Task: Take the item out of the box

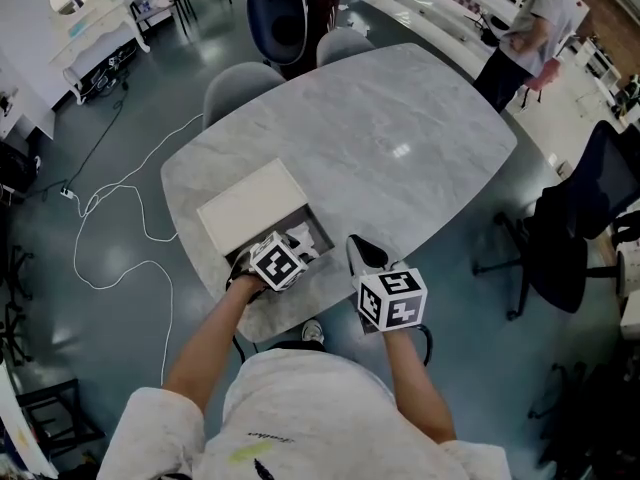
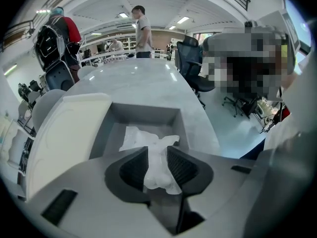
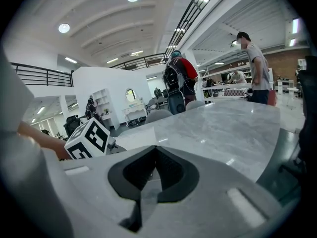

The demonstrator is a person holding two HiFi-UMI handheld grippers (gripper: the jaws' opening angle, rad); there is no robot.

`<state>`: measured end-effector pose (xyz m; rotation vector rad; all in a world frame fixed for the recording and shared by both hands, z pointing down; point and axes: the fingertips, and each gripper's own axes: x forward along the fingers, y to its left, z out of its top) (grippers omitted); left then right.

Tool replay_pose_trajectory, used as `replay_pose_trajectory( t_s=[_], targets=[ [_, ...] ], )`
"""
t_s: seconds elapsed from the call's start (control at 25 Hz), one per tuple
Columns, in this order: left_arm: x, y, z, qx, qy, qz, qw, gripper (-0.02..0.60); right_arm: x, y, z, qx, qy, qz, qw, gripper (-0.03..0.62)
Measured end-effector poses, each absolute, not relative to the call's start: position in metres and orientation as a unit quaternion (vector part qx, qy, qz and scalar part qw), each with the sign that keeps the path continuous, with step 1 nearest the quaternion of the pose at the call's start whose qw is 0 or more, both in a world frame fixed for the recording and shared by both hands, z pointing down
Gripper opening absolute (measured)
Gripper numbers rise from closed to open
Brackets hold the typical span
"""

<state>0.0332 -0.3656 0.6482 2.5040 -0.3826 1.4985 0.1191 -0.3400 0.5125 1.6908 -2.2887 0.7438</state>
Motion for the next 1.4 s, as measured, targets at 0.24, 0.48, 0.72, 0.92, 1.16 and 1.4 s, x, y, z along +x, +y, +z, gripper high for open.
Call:
replay_pose_trajectory(
  t_s=[0.24, 0.48, 0.72, 0.92, 1.16, 1.4],
  targets=[
    [0.033, -0.366, 0.647, 0.841, -0.127, 0.518, 0.092, 0.097, 0.123, -0.341, 0.514, 0.576, -0.770, 0.257, 0.101, 0.005],
    [0.034, -0.366, 0.649, 0.841, -0.132, 0.516, 0.100, 0.066, 0.123, -0.341, 0.516, 0.575, -0.769, 0.259, 0.102, 0.005],
    [0.028, -0.367, 0.657, 0.838, -0.149, 0.511, 0.118, 0.030, 0.120, -0.336, 0.515, 0.571, -0.773, 0.257, 0.106, 0.005],
    [0.018, -0.364, 0.648, 0.836, -0.177, 0.503, 0.130, 0.020, 0.120, -0.327, 0.508, 0.568, -0.777, 0.251, 0.107, 0.005],
    [0.023, -0.357, 0.623, 0.852, -0.208, 0.463, 0.130, 0.018, 0.114, -0.313, 0.503, 0.553, -0.790, 0.241, 0.110, 0.005],
    [0.016, -0.345, 0.591, 0.866, -0.246, 0.416, 0.128, 0.017, 0.101, -0.298, 0.492, 0.543, -0.801, 0.227, 0.114, 0.005]
  ],
)
